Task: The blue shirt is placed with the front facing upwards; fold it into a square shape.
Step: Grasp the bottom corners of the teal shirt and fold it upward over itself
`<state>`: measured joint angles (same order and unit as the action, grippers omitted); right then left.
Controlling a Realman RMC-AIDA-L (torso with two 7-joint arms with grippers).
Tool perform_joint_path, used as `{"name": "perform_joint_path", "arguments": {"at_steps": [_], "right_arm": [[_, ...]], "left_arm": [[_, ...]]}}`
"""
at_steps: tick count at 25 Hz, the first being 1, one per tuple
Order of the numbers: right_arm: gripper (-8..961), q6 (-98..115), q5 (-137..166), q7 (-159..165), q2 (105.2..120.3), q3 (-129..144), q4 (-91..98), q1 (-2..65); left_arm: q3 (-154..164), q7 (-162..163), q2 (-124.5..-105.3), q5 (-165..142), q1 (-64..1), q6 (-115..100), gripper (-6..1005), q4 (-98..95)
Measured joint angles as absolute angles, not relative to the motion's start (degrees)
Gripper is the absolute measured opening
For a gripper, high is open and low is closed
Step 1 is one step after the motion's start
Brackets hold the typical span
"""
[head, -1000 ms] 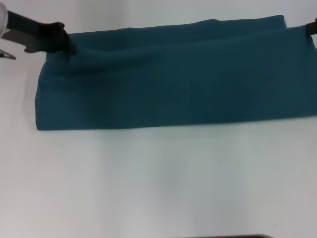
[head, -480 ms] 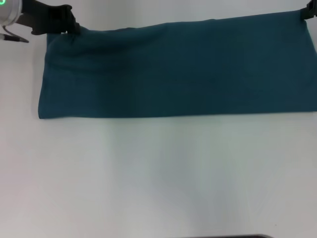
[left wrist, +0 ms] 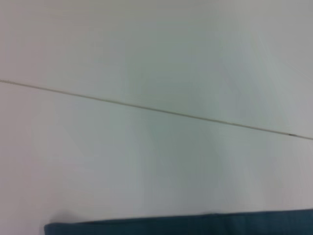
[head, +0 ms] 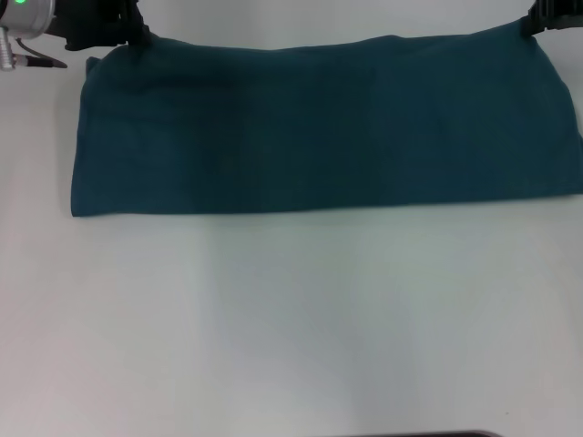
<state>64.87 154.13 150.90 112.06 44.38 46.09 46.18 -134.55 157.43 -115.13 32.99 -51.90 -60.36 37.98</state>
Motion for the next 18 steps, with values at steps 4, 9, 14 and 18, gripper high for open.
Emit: {"name": "perform_joint_path", "arguments": {"at_steps": [4, 9, 14, 18], "right_arm": [[-2, 63.13, 155.93, 151.4, 112.54, 44.81, 45.31, 47.15], [-2, 61.21, 158.06, 152.89, 112.69, 45.25, 45.29, 47.4], [-1, 60.1, 158.75, 153.47, 112.69, 45.61, 45.2, 47.48], [-1, 59.19, 158.79, 153.75, 112.79, 46.4, 44.68, 47.48]], "left_arm": [[-134.5, 157.92, -115.14, 32.78, -51.93, -60.15, 19, 38.07], [-134.47, 158.16, -115.35, 32.39, -52.01, -60.17, 19, 38.11], [-134.47, 158.29, -115.43, 32.32, -52.1, -59.98, 19, 38.24], [-134.47, 158.41, -115.48, 32.23, -52.23, -59.96, 19, 38.31]]}}
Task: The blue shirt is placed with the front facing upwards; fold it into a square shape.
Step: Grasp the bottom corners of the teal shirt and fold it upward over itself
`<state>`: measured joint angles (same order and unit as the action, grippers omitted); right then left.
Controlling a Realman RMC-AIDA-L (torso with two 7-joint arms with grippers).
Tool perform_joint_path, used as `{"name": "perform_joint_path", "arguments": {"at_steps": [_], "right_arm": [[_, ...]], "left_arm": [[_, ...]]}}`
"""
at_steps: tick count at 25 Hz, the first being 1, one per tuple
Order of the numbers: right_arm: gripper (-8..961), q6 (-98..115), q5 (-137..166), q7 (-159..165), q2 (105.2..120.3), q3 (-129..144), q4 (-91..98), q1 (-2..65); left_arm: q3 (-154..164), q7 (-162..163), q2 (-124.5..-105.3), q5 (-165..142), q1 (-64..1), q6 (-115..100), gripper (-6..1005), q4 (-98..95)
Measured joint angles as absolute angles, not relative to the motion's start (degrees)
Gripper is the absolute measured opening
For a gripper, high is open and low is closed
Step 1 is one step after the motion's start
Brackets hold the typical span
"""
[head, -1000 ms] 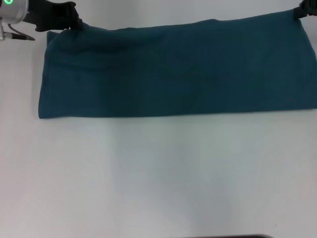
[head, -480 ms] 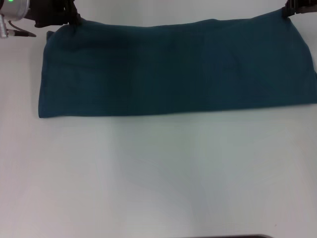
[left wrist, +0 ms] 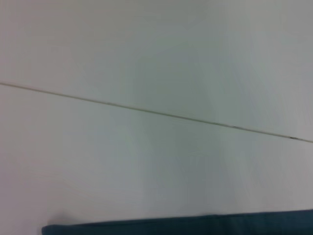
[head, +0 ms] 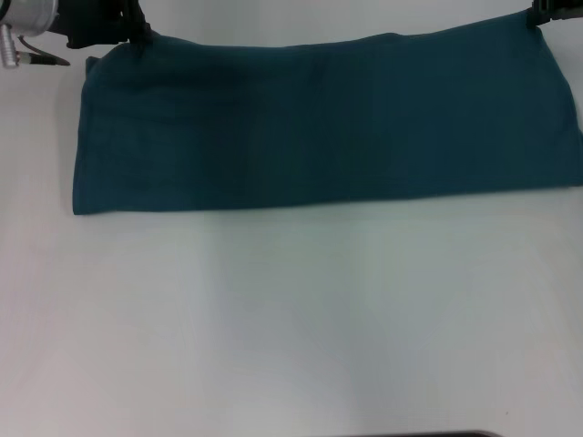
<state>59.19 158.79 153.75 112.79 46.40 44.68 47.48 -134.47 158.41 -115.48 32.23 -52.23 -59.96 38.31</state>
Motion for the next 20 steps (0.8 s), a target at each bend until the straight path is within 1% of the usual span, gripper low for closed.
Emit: {"name": "perform_joint_path", "arguments": {"at_steps": [10, 20], "right_arm": [[0, 56.94, 158.82, 155.25, 113.0, 47.09, 44.88, 47.98], [19, 51.68, 158.81, 155.3, 113.74, 49.44, 42.6, 48.6]], "left_arm": [[-134.47, 158.78, -115.89, 32.22, -51.89, -59.94, 18, 39.49], [-134.47, 158.82, -116.45, 32.26, -52.13, -59.6, 17, 40.34]]}}
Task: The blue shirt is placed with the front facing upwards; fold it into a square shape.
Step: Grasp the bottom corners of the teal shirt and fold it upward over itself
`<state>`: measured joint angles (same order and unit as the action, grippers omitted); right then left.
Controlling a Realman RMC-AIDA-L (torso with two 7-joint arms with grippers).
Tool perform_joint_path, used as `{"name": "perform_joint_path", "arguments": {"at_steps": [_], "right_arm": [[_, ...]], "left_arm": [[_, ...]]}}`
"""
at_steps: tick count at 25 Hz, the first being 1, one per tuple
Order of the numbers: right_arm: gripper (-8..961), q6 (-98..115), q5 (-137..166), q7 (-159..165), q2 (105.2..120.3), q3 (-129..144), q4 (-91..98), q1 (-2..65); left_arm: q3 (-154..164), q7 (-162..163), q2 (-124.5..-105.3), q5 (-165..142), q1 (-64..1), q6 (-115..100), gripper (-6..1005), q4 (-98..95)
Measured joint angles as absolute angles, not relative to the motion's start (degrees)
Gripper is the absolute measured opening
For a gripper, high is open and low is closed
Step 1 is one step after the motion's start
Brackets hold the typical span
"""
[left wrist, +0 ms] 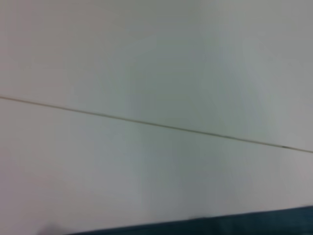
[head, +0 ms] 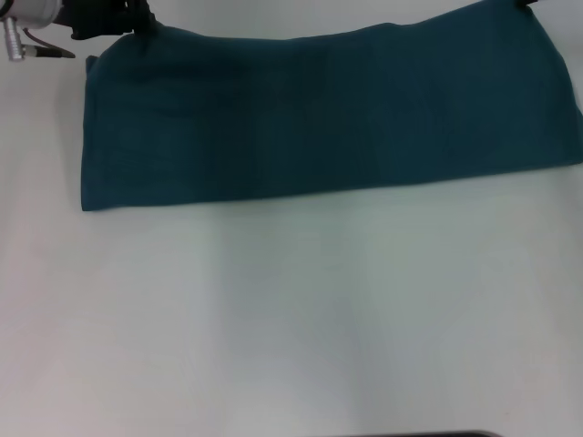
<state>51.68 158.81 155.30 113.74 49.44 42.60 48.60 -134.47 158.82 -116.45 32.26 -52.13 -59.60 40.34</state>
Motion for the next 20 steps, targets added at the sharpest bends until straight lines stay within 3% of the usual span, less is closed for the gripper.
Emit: {"name": "perform_joint_path", "arguments": {"at_steps": [20], "right_arm": [[82, 49.29, 162.41, 156.07, 114.1, 49.63, 41.85, 49.82]], "left_arm": [[-134.48, 158.87, -116.49, 32.25, -52.15, -59.0, 18, 40.16]]}}
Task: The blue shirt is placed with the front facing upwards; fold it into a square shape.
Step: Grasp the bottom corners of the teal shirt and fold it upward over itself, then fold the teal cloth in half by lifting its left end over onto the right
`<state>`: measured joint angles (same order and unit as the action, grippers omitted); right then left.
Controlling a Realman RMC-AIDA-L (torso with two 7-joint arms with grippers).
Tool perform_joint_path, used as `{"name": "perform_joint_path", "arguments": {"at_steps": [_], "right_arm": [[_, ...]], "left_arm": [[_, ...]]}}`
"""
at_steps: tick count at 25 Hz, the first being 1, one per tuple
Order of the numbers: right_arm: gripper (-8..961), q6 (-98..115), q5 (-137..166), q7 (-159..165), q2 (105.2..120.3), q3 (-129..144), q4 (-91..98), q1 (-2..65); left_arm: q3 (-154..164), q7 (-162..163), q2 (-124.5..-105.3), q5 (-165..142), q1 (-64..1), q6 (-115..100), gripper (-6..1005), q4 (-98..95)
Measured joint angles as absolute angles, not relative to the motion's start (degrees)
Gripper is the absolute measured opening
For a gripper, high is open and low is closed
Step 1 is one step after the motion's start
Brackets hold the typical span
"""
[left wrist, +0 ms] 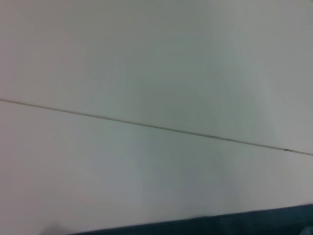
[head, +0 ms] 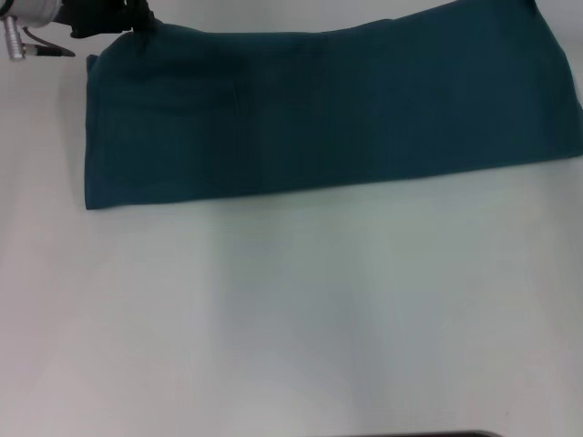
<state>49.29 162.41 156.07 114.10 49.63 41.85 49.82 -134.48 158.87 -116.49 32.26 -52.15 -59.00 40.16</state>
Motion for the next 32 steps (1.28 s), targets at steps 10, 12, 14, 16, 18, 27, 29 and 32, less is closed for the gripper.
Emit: {"name": "perform_joint_path", "arguments": {"at_steps": [10, 12, 14, 16, 18, 27, 29, 32], "right_arm": [[113, 48.87, 162.96, 155.52, 114.14, 49.78, 42.08, 50.4], [120, 48.33, 163.05, 155.5, 113.86, 49.99, 42.13, 50.49], [126, 47.82, 163.18, 155.49, 113.75, 50.25, 42.18, 50.77], [132, 47.58, 163.39, 155.49, 113.72, 50.35, 42.13, 51.07], [139, 47.45, 163.58, 155.48, 113.73, 50.4, 42.06, 51.18], [464, 48.37, 162.66, 155.48, 113.73, 49.66, 44.32, 49.98], [630, 49.11, 162.51, 155.48, 114.15, 49.63, 46.51, 48.99], [709, 50.78, 161.2, 155.45, 115.36, 49.63, 52.02, 46.36]], "left_arm": [[-133.8, 161.96, -114.42, 31.68, -52.86, -61.26, 17, 36.87], [-133.44, 163.44, -114.21, 31.04, -52.69, -60.64, 31, 36.3], [-133.42, 163.59, -114.78, 30.86, -51.74, -59.89, 44, 37.55], [-133.37, 163.0, -115.84, 30.9, -50.38, -59.45, 58, 40.16], [-133.61, 162.36, -117.06, 31.11, -48.96, -59.05, 140, 43.38], [-137.84, 162.07, -118.26, 34.05, -45.92, -59.37, 560, 48.0], [-138.26, 161.96, -118.26, 36.66, -44.7, -60.12, 603, 49.09], [-138.49, 161.85, -118.32, 41.91, -42.48, -61.89, 668, 51.34]]}}
